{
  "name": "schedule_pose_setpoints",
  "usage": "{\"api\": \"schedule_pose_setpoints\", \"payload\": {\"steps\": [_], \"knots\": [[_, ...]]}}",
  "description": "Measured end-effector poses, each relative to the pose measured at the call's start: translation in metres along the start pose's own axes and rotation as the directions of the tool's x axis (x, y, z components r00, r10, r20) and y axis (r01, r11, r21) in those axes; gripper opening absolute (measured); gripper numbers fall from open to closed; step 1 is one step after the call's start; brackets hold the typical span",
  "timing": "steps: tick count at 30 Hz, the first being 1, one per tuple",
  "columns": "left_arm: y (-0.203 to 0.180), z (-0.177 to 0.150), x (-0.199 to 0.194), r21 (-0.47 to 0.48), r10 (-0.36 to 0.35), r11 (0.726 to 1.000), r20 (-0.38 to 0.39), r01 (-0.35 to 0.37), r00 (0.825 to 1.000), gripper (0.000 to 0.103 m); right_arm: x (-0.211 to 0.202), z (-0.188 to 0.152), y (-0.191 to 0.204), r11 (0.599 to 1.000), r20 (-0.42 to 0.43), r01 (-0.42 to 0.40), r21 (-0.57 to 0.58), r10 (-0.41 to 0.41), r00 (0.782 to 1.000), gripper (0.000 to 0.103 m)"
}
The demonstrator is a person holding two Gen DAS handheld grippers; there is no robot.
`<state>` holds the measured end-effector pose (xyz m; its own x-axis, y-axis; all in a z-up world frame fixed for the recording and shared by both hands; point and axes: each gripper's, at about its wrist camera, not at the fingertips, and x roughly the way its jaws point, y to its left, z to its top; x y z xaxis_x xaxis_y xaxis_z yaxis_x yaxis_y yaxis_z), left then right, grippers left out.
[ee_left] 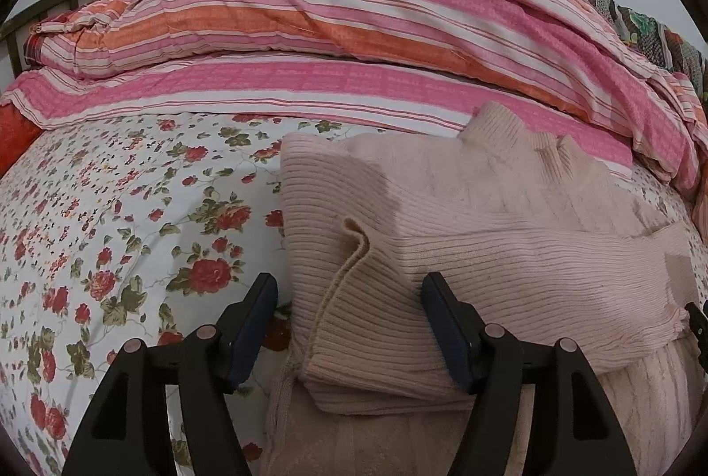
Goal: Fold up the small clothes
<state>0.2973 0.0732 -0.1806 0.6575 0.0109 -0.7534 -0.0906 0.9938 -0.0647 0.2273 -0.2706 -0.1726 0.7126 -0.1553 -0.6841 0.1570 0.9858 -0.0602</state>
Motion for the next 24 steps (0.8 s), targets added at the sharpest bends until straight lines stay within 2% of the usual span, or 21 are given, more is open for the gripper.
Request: {"api": "schedule_pose_setpoints", "payload": {"steps": [7,15,24], "knots": [[-0.0001,0.0001,0.0003,-0.002,-0.003,1.0,-0.002,0.003,1.0,0.067,-0.0007,-0.0004,0.0008,1.0,0.005,0.0,-0.004,0.0,1.0,0.085],[0.0031,0.0002,0.0016,-0.02,-0.029,0.999,-0.006,0.029,1.0,0.069,-0.0002,-0.0016,-0.0041,0.999,0.0,-0.036,0.024,0.036,0.999,0.085],[0.002,-0.0001,0.0018,-0.008,-0.016,1.0,-0.005,0.016,1.0,0.07,-0.0005,-0.0017,-0.0031,1.0,-0.001,-0.026,0.015,0.026,1.0,0.085]]}}
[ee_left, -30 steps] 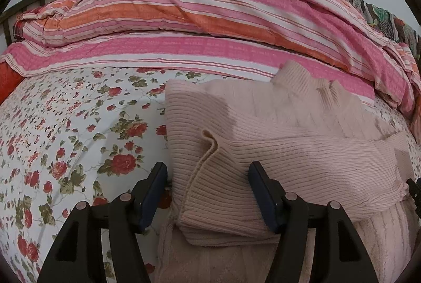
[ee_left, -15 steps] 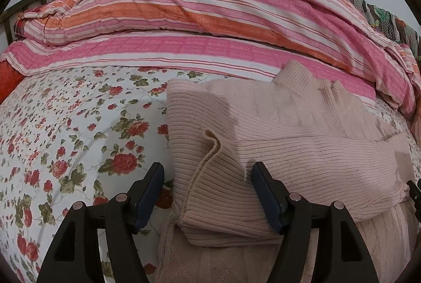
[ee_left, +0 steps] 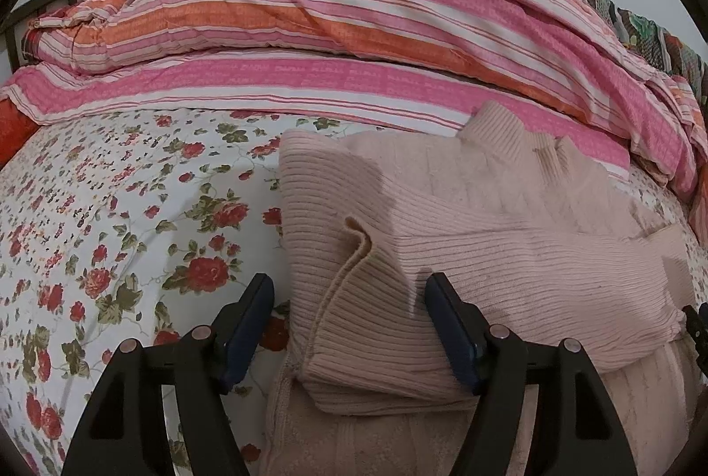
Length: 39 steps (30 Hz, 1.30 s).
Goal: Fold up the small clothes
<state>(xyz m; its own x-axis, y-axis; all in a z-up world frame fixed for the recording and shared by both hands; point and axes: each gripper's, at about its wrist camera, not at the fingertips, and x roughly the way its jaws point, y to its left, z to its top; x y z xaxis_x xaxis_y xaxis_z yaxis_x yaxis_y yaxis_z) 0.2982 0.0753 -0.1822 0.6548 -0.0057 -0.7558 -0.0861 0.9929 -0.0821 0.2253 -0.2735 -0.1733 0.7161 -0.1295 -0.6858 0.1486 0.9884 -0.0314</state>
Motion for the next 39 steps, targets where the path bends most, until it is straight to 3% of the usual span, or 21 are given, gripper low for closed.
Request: {"api": "schedule_pose_setpoints", "payload": {"steps": [19,27,34,39], "knots": [[-0.001,-0.001,-0.004,-0.004,-0.002,1.0,0.011,0.002,1.0,0.07,-0.008,0.002,0.002,1.0,0.026,0.023,-0.016,-0.022,0.999,0.085],[-0.002,0.0,-0.006,0.0,0.002,1.0,0.013,-0.002,1.0,0.07,-0.031,0.005,0.012,0.998,0.089,0.015,-0.068,-0.009,0.996,0.084],[0.0,0.0,-0.009,-0.007,-0.044,0.999,0.011,0.044,0.999,0.07,-0.058,0.012,0.026,0.992,0.167,0.019,-0.128,0.003,0.986,0.083],[0.001,0.0,-0.01,-0.006,-0.051,0.999,0.012,0.051,0.999,0.07,-0.094,0.015,0.016,0.995,0.198,-0.02,-0.094,0.038,0.979,0.083]]}}
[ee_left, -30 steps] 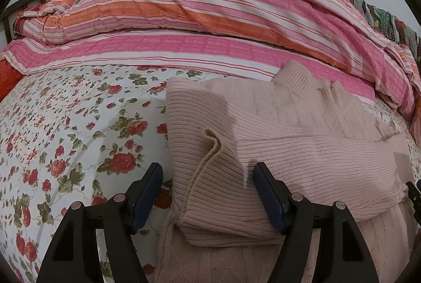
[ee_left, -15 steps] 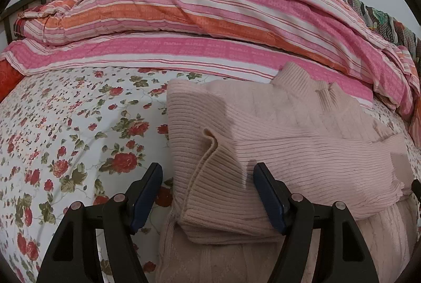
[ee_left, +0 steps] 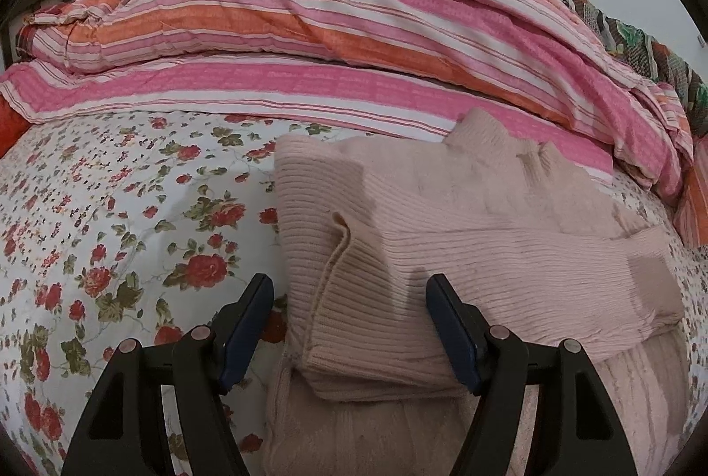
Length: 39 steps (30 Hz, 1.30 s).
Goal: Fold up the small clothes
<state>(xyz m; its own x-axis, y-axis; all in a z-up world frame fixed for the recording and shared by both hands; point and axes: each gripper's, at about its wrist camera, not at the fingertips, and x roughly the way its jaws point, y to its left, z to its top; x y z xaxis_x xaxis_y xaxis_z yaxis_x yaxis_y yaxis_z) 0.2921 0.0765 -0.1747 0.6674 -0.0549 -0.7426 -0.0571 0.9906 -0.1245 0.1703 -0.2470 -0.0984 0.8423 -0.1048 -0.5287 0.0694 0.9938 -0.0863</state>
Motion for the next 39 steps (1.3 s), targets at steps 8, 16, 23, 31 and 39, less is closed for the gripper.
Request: {"api": "schedule_pose_setpoints", "payload": {"steps": [8,16,23,31,39], "knots": [[-0.002,0.0,-0.004,0.012,0.016,1.0,0.014,-0.016,1.0,0.07,-0.061,-0.016,-0.032,0.998,0.019,0.001,0.062,-0.002,1.0,0.083],[0.005,-0.008,-0.041,0.049,-0.041,0.998,0.068,0.038,0.997,0.066,-0.095,-0.062,-0.037,0.994,-0.053,-0.047,0.101,0.052,0.997,0.07],[0.036,-0.042,-0.094,-0.023,-0.179,0.983,0.021,0.18,0.984,0.066,-0.097,-0.104,-0.027,0.982,-0.161,-0.133,0.131,0.154,0.975,0.059],[0.073,-0.135,-0.157,0.015,-0.154,0.988,-0.007,0.154,0.988,0.065,-0.099,-0.143,-0.013,0.957,-0.199,-0.241,0.159,0.27,0.942,0.059],[0.078,-0.205,-0.164,-0.043,-0.237,0.971,-0.081,0.234,0.968,0.049,-0.1,-0.17,0.003,0.944,-0.261,-0.297,0.143,0.325,0.909,0.049]]}}
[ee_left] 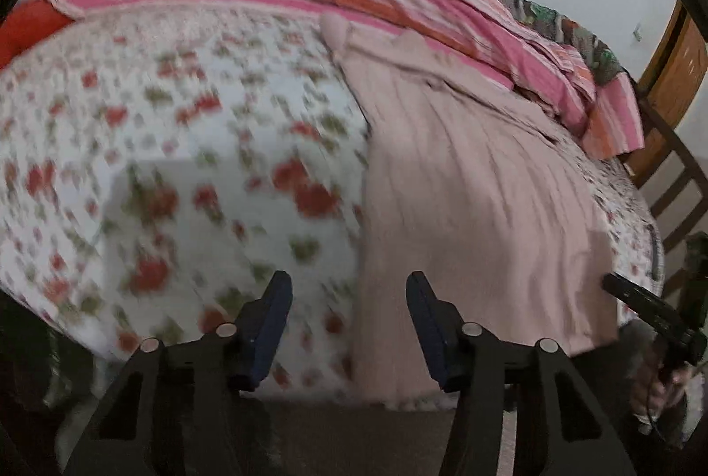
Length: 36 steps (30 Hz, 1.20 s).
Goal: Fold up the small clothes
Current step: 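Grasp the sweater hem with both grippers and lift it toward the collar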
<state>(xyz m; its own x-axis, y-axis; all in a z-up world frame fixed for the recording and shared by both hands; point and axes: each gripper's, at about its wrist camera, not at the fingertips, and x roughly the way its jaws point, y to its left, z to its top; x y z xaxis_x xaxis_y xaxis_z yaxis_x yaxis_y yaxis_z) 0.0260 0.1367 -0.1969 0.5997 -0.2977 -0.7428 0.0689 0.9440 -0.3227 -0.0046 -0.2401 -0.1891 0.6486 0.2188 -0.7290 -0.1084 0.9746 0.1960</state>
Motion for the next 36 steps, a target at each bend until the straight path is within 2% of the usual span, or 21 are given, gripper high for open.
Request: {"api": "schedule_pose_setpoints", "payload": {"steps": [4,6,14,16,17,18,21,23,26,29,32,36], "knots": [[-0.011,-0.005,0.011,0.025,-0.003,1.0,-0.017,0.003,1.0,0.041,0.0,-0.009,0.003,1.0,-0.004,-0.014,-0.008,0.014,1.0,0.045],[-0.014,-0.005,0.017,0.026,0.007,1.0,-0.016,-0.007,1.0,0.031,0.002,-0.013,0.003,1.0,-0.014,-0.011,-0.013,0.011,1.0,0.041],[-0.018,-0.008,0.022,0.01,0.0,1.0,-0.022,0.0,1.0,0.022,0.013,-0.02,0.004,1.0,-0.038,-0.021,0.002,0.022,0.999,0.034],[-0.017,-0.011,0.02,0.003,-0.016,1.0,-0.025,0.016,1.0,0.02,0.014,-0.02,0.007,1.0,-0.037,-0.025,-0.011,0.025,0.999,0.029],[-0.018,-0.012,0.021,-0.001,-0.029,1.0,-0.039,0.029,0.999,0.011,0.015,-0.02,0.008,0.999,-0.042,-0.033,-0.013,0.033,0.999,0.021],[-0.018,-0.013,0.022,-0.005,-0.036,0.999,-0.043,0.036,0.998,0.008,0.016,-0.02,0.009,0.999,-0.046,-0.037,-0.015,0.036,0.998,0.011],[-0.02,-0.013,0.014,0.005,-0.066,0.998,-0.016,0.066,0.998,0.007,0.014,-0.02,0.013,0.999,-0.041,-0.051,-0.009,0.051,0.998,0.006],[-0.021,-0.01,0.001,0.002,-0.114,0.993,0.033,0.114,0.993,0.007,0.003,-0.018,0.013,0.997,0.007,-0.081,-0.007,0.081,0.997,0.005],[-0.022,0.001,-0.02,-0.028,-0.195,0.98,0.081,0.198,0.977,0.007,-0.021,-0.01,0.006,0.982,0.082,-0.188,0.036,0.185,0.979,0.005],[-0.031,0.017,-0.041,-0.001,-0.203,0.979,0.149,0.205,0.968,0.007,-0.034,0.0,-0.001,0.965,0.136,-0.251,0.073,0.24,0.961,0.005],[-0.035,0.035,-0.059,-0.005,-0.248,0.967,0.209,0.255,0.946,0.007,-0.046,0.015,-0.01,0.938,0.191,-0.322,0.13,0.295,0.936,0.005],[-0.04,0.06,-0.066,-0.007,-0.246,0.966,0.261,0.257,0.933,0.007,-0.056,0.035,-0.021,0.895,0.262,-0.396,0.205,0.34,0.903,0.005]]}}
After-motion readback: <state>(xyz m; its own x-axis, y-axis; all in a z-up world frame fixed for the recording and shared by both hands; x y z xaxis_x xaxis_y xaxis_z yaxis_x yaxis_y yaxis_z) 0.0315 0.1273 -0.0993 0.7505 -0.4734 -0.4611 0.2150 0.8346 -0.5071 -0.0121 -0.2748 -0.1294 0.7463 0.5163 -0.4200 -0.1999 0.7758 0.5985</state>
